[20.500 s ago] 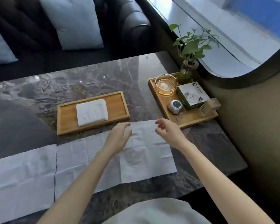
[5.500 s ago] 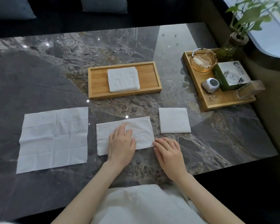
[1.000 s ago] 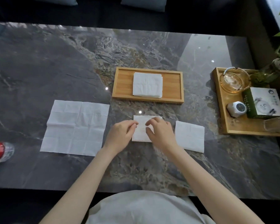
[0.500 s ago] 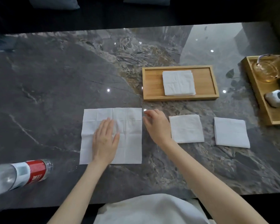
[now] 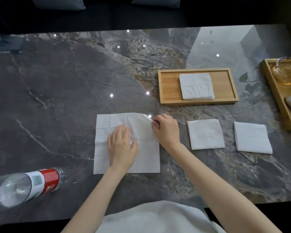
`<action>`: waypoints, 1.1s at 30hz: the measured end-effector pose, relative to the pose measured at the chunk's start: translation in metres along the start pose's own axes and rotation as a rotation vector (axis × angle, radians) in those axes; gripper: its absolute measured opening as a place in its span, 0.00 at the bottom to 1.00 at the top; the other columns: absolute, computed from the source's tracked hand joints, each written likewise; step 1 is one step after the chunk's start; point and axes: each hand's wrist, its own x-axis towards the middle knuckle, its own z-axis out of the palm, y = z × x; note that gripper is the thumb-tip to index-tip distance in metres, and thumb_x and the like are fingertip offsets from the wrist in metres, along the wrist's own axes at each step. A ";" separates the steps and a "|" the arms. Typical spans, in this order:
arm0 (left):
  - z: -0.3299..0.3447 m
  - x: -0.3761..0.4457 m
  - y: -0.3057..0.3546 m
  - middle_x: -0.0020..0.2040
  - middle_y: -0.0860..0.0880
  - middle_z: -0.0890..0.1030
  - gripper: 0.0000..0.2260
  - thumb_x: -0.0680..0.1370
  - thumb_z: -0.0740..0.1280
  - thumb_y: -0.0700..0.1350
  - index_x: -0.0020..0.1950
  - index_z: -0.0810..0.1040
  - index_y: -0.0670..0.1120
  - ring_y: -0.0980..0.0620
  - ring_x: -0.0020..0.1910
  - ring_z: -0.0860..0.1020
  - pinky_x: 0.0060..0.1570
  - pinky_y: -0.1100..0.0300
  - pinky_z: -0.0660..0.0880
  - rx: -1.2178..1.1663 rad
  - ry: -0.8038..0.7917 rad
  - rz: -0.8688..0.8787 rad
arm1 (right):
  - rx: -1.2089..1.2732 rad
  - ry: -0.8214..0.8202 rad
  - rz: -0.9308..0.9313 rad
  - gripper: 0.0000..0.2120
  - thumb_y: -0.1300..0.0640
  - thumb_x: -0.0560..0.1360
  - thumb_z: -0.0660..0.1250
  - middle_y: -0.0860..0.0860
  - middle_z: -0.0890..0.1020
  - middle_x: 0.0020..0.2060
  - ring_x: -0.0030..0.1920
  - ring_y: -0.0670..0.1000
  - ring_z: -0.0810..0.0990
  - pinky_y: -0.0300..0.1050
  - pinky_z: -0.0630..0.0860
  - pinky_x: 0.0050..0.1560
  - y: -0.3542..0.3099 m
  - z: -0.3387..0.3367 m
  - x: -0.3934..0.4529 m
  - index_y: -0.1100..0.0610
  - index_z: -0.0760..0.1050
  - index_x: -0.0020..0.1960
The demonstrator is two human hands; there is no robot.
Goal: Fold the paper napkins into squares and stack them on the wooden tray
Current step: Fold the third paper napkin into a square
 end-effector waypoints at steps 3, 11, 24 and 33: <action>-0.021 0.018 0.017 0.70 0.41 0.66 0.26 0.70 0.67 0.39 0.67 0.66 0.42 0.42 0.70 0.62 0.68 0.49 0.59 -0.115 0.045 0.155 | 0.063 0.002 -0.057 0.04 0.63 0.71 0.64 0.51 0.79 0.34 0.37 0.52 0.75 0.47 0.66 0.44 -0.008 -0.014 -0.003 0.61 0.77 0.40; -0.058 0.047 0.049 0.50 0.48 0.83 0.13 0.73 0.65 0.40 0.57 0.75 0.46 0.48 0.52 0.78 0.71 0.53 0.50 -0.074 -0.089 0.394 | 0.265 -0.150 -0.157 0.07 0.60 0.72 0.67 0.51 0.81 0.40 0.43 0.50 0.76 0.47 0.73 0.46 -0.029 -0.062 -0.016 0.58 0.77 0.50; -0.090 0.038 0.039 0.46 0.56 0.80 0.12 0.70 0.71 0.37 0.48 0.79 0.53 0.55 0.48 0.78 0.52 0.64 0.72 -0.716 0.000 0.032 | 0.515 -0.239 0.250 0.04 0.60 0.71 0.69 0.51 0.79 0.33 0.34 0.46 0.75 0.44 0.72 0.39 0.029 -0.065 -0.051 0.60 0.78 0.40; -0.121 0.010 0.037 0.38 0.56 0.84 0.10 0.65 0.73 0.40 0.44 0.81 0.50 0.56 0.40 0.79 0.41 0.64 0.77 -0.982 -0.103 0.011 | 0.882 -0.156 0.157 0.05 0.70 0.72 0.65 0.50 0.81 0.34 0.38 0.50 0.78 0.40 0.73 0.40 0.010 -0.131 -0.052 0.63 0.77 0.41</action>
